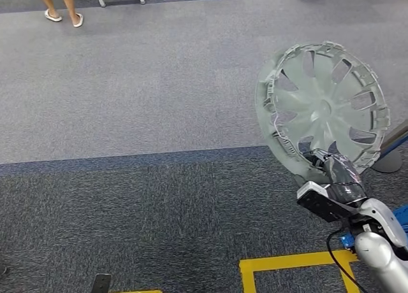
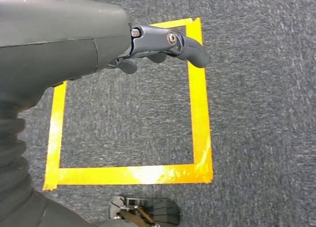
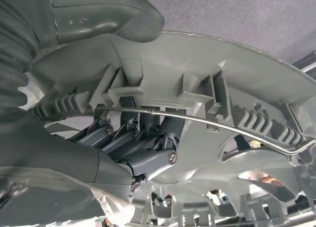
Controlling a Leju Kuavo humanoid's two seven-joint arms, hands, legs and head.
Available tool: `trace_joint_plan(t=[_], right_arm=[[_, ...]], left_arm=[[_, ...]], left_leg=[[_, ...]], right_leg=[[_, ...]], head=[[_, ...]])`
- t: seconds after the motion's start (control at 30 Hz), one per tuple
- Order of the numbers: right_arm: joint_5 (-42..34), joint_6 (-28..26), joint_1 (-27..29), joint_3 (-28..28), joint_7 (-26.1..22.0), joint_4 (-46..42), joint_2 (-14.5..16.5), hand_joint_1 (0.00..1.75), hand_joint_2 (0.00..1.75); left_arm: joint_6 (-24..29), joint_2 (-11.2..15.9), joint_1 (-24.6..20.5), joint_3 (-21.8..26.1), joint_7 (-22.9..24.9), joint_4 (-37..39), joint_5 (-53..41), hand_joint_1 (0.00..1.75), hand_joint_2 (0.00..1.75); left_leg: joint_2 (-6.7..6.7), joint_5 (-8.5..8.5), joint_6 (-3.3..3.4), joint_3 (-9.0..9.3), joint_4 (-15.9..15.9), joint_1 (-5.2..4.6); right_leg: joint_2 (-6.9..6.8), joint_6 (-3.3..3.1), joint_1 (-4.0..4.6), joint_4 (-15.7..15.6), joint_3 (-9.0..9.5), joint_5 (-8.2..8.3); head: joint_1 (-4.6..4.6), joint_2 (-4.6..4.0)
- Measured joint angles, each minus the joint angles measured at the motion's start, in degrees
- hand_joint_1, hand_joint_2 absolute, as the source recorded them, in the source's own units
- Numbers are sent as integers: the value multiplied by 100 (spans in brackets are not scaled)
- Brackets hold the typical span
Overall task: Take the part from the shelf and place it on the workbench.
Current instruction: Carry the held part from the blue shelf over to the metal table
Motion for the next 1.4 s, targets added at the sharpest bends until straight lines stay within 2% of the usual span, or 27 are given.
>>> trace_joint_plan(t=[0.03, 0.13, 0.17, 0.23, 0.3, 0.33, 0.37, 0.4, 0.47, 0.53, 0.63, 0.7, 0.73, 0.8, 0.83, 0.87, 0.9, 0.93, 1.0, 1.03, 1.07, 1.17, 1.23, 1.3, 1.33, 1.37, 1.4], right_arm=[[1, 0, 0, -5, -1, -4, 0, 175, 175], [3, 1, 5, -20, -3, -16, -3, 175, 175], [5, 4, 8, -23, -3, -23, -8, 175, 175], [21, 10, 9, -29, -5, -33, -22, 175, 175], [37, 13, 7, -25, -8, -33, -28, 175, 175], [39, 13, 8, -23, -8, -33, -28, 175, 175], [40, 13, 8, -21, -7, -32, -28, 175, 175], [43, 13, 9, -21, -4, -32, -28, 175, 175], [52, 14, 4, -20, -2, -32, -27, 175, 175], [68, 16, -7, -15, -5, -36, -25, 175, 175], [92, 26, -15, -9, -1, -43, -24, 175, 175], [99, 32, -26, -7, 3, -46, -24, 175, 175], [102, 33, -30, -7, 3, -48, -24, 175, 175], [105, 37, -38, -5, 0, -49, -24, 175, 175], [106, 41, -41, -2, 0, -49, -24, 175, 175], [106, 47, -45, 4, 0, -48, -24, 175, 175], [106, 55, -47, 10, 1, -48, -24, 175, 175], [106, 63, -50, 16, 1, -49, -24, 175, 175], [106, 74, -60, 21, 1, -50, -24, 175, 175], [106, 80, -69, 22, 2, -50, -24, 175, 175], [106, 85, -80, 25, 2, -50, -24, 175, 175], [104, 99, -120, 33, 4, -51, -25, 175, 175], [103, 110, -143, 35, 4, -54, -27, 175, 175], [103, 124, -166, 42, 1, -56, -28, 175, 175], [104, 130, -173, 48, 1, -56, -28, 175, 175], [103, 134, -176, 56, 2, -55, -28, 175, 175], [103, 140, -180, 64, 5, -55, -28, 175, 175]], left_arm=[[3, 3, -5, 0, 1, 0, 0, 0, 175], [8, 5, -8, 1, 6, 0, -1, 0, 175], [9, 4, -8, 1, 9, 0, -3, 0, 175], [9, -1, -14, 1, 14, 0, -8, 0, 175], [9, -10, -13, 1, 15, 0, -12, 0, 175], [8, -13, -6, 1, 15, 0, -13, 0, 175], [7, -15, -1, 2, 15, 0, -13, 0, 175], [7, -16, 0, 2, 16, 0, -13, 0, 175], [6, -19, -6, 2, 17, 0, -13, 0, 175], [5, -16, -18, 2, 17, 0, -13, 0, 175], [6, -8, -6, 2, 21, 0, -13, 0, 175], [6, -3, -1, 2, 21, 0, -14, 0, 175], [6, -2, -5, 2, 21, 0, -14, 0, 175], [6, -3, -13, 2, 21, 0, -15, 0, 175], [5, -3, -11, 2, 22, 0, -15, 0, 175], [5, -3, -5, 2, 22, 0, -16, 0, 175], [4, -3, -1, 2, 23, 0, -17, 0, 175], [4, -3, 1, 2, 23, 0, -19, 0, 175], [4, 1, -7, 2, 23, 0, -24, 0, 175], [4, 2, -16, 2, 23, 0, -27, 0, 175], [4, 4, -22, 2, 23, 0, -30, 0, 175], [5, 7, -9, 2, 26, 0, -32, 0, 175], [5, 9, -9, 2, 30, 0, -33, 0, 175], [4, -1, -19, 2, 32, 0, -43, 0, 175], [3, -5, -20, 2, 32, 0, -48, 0, 175], [3, -9, -16, 2, 32, 0, -52, 0, 175], [3, -8, -14, 2, 32, 0, -51, 0, 175]], left_leg=[[0, 43, 30, 85, -200, -14], [1, 46, 55, 112, -326, -13], [2, 75, 74, 129, -374, -1], [3, 129, 110, 156, -453, 24], [-3, 140, 126, 149, -458, 15], [-8, 140, 127, 150, -455, 12], [-19, 139, 126, 152, -452, 12], [-34, 136, 122, 155, -444, 15], [-76, 113, 87, 147, -402, 21], [-121, 83, 26, 94, -316, 4], [-166, 74, -36, 37, -263, -6], [-123, -60, -95, -38, -84, 3], [-88, -205, -131, -142, 154, 11], [-38, -567, -178, -478, 904, 33], [-31, -671, -185, -620, 1215, 42], [-26, -681, -183, -693, 1371, 47], [-20, -573, -170, -660, 1293, 48], [3, -379, -142, -526, 1002, 43], [163, -27, -58, -163, 210, -2], [239, 54, -25, -42, -66, -30], [286, 67, -4, 9, -206, -54], [181, 82, 42, 26, -296, -57], [89, 133, 101, 61, -371, -26], [-4, 154, 132, 63, -389, -13], [-58, 155, 136, 60, -386, -14], [-113, 154, 137, 61, -381, -15], [-173, 153, 136, 63, -372, -14]], right_leg=[[0, 19, 4, -1, -8, 4], [-7, 113, -7, -20, -41, 18], [-9, 138, -9, 24, -72, -29], [-8, 166, -11, 424, -271, -280], [-8, 193, -7, 1171, -610, -612], [-8, 211, -8, 1452, -744, -687], [-9, 228, -13, 1537, -788, -653], [-8, 241, -22, 1384, -718, -512], [39, 270, -56, 633, -340, -151], [108, 246, -74, 100, -51, -19], [80, 143, -64, 41, -11, -36], [25, 72, -73, 38, -6, -31], [-8, 43, -79, 33, -3, -29], [-79, 10, -69, 34, -2, -37], [-115, 5, -64, 35, 0, -41], [-153, 1, -58, 35, 2, -44], [-189, 1, -53, 36, 8, -47], [-226, 4, -46, 36, 18, -51], [-304, 23, -25, 37, 37, -66], [-341, 43, -14, 38, 37, -71], [-381, 67, -4, 37, 35, -75], [-472, 156, -5, 23, 47, -103], [-317, 192, -19, 284, -70, -299], [-99, 208, -26, 989, -405, -651], [-49, 220, -24, 1347, -581, -778], [-26, 232, -24, 1556, -691, -806], [-16, 240, -28, 1549, -702, -719]], head=[[2, 0], [3, 0], [8, 0], [28, 0], [47, 0], [51, 0], [52, 0], [52, 0], [54, 0], [59, 0], [58, 0], [42, 0], [33, 0], [18, 0], [18, 0], [17, 0], [17, 0], [17, 0], [18, 0], [21, 0], [23, 0], [26, 0], [49, 0], [81, 0], [96, 0], [97, 0], [98, 0]])
